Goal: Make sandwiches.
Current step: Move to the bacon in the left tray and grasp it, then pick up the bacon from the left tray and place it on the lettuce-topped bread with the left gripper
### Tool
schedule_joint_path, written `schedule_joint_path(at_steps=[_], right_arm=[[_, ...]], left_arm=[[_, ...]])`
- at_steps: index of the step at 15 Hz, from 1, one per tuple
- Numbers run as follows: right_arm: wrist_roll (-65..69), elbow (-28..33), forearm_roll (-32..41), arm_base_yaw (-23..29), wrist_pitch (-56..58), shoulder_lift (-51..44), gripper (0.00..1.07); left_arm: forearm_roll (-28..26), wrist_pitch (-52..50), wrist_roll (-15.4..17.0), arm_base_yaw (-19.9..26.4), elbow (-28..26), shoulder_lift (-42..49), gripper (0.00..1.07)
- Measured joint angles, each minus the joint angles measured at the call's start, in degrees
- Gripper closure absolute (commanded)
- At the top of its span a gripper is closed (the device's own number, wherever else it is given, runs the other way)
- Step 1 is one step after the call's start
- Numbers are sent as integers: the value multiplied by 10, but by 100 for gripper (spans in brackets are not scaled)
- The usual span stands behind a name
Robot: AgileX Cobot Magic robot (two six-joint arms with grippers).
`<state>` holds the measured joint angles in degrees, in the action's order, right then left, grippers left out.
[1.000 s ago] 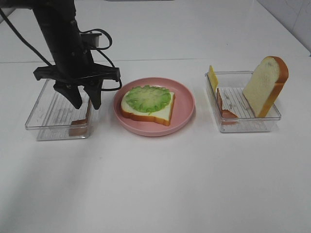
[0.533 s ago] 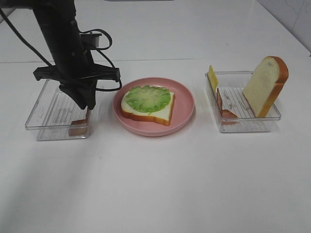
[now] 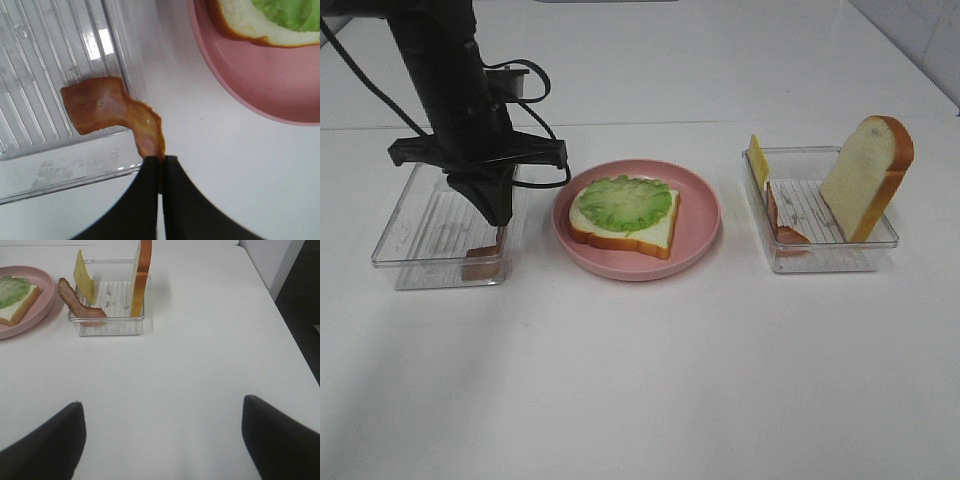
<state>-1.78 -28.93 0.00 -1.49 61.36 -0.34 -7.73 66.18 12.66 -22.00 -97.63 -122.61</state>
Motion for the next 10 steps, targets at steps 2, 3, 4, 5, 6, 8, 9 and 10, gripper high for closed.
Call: schedule_joint_path(at_steps=[2, 3, 4, 5, 6, 8, 9, 10], right_arm=[[0, 0, 0, 0, 0, 0, 27], [0, 0, 0, 0, 0, 0, 27], [0, 0, 0, 0, 0, 0, 27], [0, 0, 0, 0, 0, 0, 27], [0, 0, 0, 0, 0, 0, 27], [0, 0, 0, 0, 0, 0, 27], [0, 0, 0, 0, 0, 0, 27], [0, 0, 0, 0, 0, 0, 27]], left_arm=[[-1, 11, -2, 0, -1, 12, 107], [-1, 18, -3, 0, -6, 17, 107], [-1, 27, -7, 0, -17, 20, 107], [-1, 29, -9, 0, -25, 21, 107], [-2, 31, -13, 0, -42, 21, 107], [-10, 33, -15, 0, -79, 21, 107], [-19, 33, -15, 0, -99, 21, 107], [-50, 33, -28, 0, -129, 21, 107]])
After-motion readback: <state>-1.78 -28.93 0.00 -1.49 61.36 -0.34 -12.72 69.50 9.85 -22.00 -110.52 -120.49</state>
